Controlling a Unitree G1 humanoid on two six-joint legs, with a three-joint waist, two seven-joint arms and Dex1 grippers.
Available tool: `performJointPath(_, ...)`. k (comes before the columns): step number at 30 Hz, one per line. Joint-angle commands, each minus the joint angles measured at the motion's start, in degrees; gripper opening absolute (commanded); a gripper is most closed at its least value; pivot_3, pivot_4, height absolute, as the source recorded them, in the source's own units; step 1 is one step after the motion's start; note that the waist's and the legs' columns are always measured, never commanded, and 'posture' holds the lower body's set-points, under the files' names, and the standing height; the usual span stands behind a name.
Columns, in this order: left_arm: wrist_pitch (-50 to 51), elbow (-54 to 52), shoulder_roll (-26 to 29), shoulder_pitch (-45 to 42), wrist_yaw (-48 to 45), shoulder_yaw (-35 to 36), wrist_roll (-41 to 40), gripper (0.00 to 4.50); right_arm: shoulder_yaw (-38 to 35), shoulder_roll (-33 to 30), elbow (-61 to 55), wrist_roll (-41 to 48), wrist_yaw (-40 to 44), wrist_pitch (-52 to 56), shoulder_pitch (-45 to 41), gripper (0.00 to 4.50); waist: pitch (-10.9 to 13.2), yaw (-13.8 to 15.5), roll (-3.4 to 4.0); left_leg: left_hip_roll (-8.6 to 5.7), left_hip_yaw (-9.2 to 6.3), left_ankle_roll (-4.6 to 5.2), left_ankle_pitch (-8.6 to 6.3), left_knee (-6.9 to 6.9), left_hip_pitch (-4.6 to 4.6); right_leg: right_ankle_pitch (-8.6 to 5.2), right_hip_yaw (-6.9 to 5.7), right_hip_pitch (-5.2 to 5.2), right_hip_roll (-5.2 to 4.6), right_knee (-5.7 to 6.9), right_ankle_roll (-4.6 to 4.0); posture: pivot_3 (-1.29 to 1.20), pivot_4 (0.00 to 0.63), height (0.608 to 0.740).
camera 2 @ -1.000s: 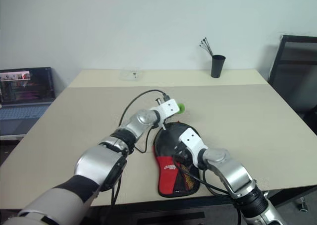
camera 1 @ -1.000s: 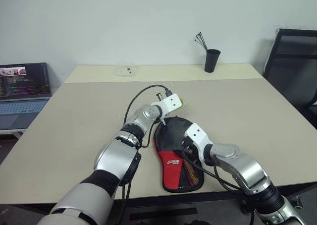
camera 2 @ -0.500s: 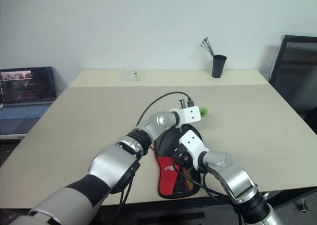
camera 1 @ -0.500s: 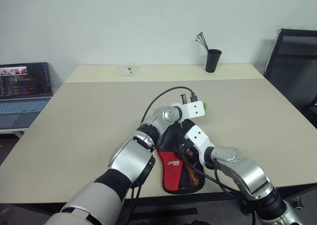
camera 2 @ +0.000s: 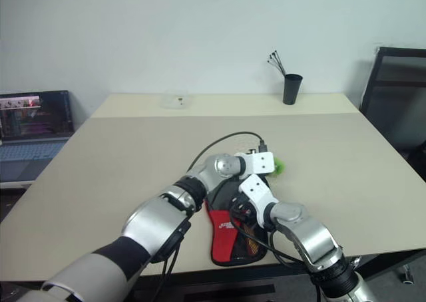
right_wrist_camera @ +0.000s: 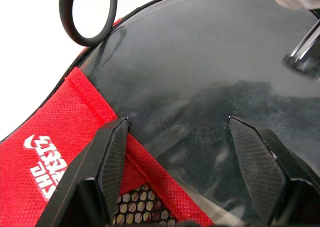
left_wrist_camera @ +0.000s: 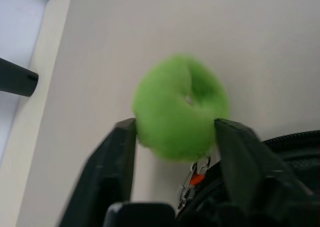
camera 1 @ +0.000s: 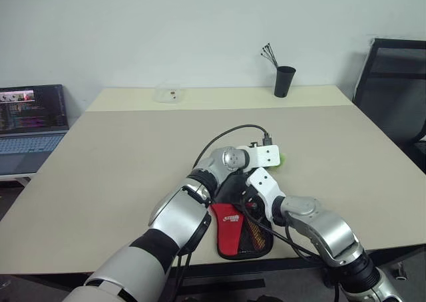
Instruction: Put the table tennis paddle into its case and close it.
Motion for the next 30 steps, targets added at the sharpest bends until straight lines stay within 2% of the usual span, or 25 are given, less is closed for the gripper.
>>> performJointPath(1,0.1,-1.4,0.2,0.5,-2.7,1.9,-2.3,3.82,2.7,0.2,3.8,-0.1,1.1,2.4,1.0,3.44,0.0,-0.2,0.0,0.0,0.0,0.0,0.0,0.0,0.01,0.0,0.0,0.0,0.0,0.01,0.0,0.0,0.15,0.74)
performJointPath(3,1.9,-1.5,0.2,0.6,-4.9,4.4,-5.0,4.45,2.5,0.5,4.3,-0.2,1.1,2.2,0.3,3.44,0.0,-0.4,0.0,0.0,-0.01,0.0,0.0,0.0,0.01,0.0,-0.01,0.01,0.0,0.02,0.0,0.0,0.15,0.74)
performJointPath(8,3.7,-2.3,1.9,-0.5,-6.1,8.7,-9.0,4.45,0.6,0.9,3.5,0.9,1.9,3.3,-1.1,3.44,0.0,-1.1,0.0,0.0,-0.01,0.0,0.0,0.01,0.01,0.0,0.0,0.01,0.0,0.03,0.0,0.0,0.15,0.74)
performJointPath(16,3.6,-4.2,8.2,1.5,-9.5,13.8,-14.3,4.45,-6.7,1.7,-5.2,6.9,2.3,11.7,-2.3,3.44,0.0,-1.0,0.0,-0.01,-0.03,0.0,0.0,0.0,-0.11,0.0,-0.02,-0.04,-0.01,0.0,0.0,0.0,0.15,0.74)
performJointPath(23,5.4,-6.1,13.3,3.8,-15.0,18.1,-19.6,4.45,-9.6,1.3,-9.4,10.0,1.6,16.2,-3.5,3.44,0.0,-1.0,0.0,-0.01,-0.06,0.0,0.0,0.01,-0.2,0.0,-0.06,-0.12,-0.03,0.0,-0.01,0.0,0.15,0.74)
performJointPath(30,9.2,-8.2,13.1,6.4,-22.5,21.0,-25.2,4.45,-9.1,0.5,-8.8,10.3,1.2,14.8,-4.4,3.44,0.0,-1.0,0.0,-0.02,-0.07,0.0,0.0,0.05,-0.26,0.01,-0.07,-0.12,-0.03,0.0,-0.01,0.0,0.15,0.74)
